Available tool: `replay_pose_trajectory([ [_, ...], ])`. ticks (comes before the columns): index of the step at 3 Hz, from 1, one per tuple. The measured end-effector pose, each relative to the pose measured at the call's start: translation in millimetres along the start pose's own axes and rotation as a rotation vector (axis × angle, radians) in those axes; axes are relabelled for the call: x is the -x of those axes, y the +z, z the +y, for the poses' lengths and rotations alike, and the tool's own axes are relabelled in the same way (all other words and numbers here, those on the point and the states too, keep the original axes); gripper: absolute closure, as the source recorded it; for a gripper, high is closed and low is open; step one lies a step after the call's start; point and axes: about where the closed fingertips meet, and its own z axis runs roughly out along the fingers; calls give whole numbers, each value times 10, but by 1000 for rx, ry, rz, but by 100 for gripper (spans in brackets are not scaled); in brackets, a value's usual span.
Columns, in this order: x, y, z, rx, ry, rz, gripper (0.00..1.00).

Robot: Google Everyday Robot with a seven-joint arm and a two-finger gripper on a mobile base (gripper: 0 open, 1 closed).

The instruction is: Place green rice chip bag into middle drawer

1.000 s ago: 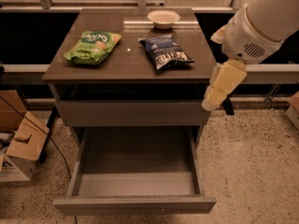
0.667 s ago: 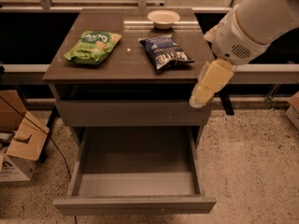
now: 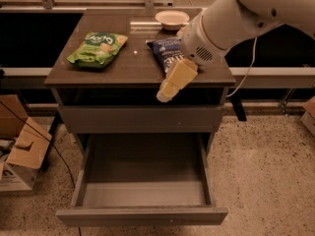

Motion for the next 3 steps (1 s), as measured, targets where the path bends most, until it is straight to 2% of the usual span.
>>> replay_pose_trajectory([
  [2, 476, 648, -137, 40, -11, -112, 0],
  [3, 802, 1163, -382, 82, -8, -169, 0],
])
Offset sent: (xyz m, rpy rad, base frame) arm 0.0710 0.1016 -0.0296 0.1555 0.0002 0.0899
